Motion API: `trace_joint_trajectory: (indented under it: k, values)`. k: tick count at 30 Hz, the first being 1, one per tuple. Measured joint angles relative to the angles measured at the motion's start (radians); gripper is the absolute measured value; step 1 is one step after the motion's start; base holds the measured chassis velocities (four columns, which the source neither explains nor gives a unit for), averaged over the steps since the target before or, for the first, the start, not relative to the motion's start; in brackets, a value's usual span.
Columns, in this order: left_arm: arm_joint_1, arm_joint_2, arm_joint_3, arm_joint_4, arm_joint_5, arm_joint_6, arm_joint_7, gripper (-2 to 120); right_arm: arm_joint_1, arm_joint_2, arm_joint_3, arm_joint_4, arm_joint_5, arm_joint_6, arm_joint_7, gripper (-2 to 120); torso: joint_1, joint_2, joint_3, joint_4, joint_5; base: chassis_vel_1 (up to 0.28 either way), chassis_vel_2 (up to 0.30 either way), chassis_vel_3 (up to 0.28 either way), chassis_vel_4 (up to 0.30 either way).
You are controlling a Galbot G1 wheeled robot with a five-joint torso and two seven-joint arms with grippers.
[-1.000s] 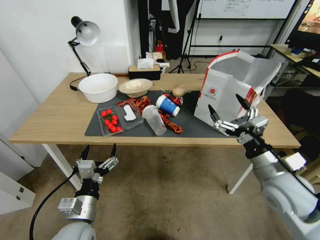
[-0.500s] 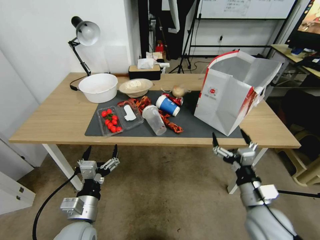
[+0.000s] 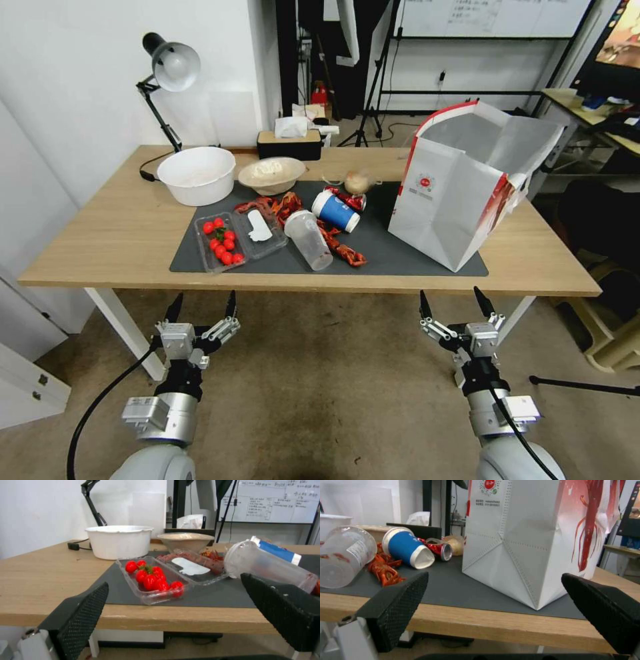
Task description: Pick up the food delivery bag from the floor and place it on the table.
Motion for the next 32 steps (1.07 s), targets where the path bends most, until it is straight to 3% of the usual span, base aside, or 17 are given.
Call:
trace_joint_trajectory:
  k: [32]
  values:
    - [0.002, 0.0, -0.004, 0.002, -0.002, -0.007, -0.001, 99, 0.009, -0.001, 0.006, 0.003, 0.01, -0.005, -0.004, 100, 0.0, 0.0, 0.0, 0.0, 0.0, 0.0, 0.0, 0.0, 0.0]
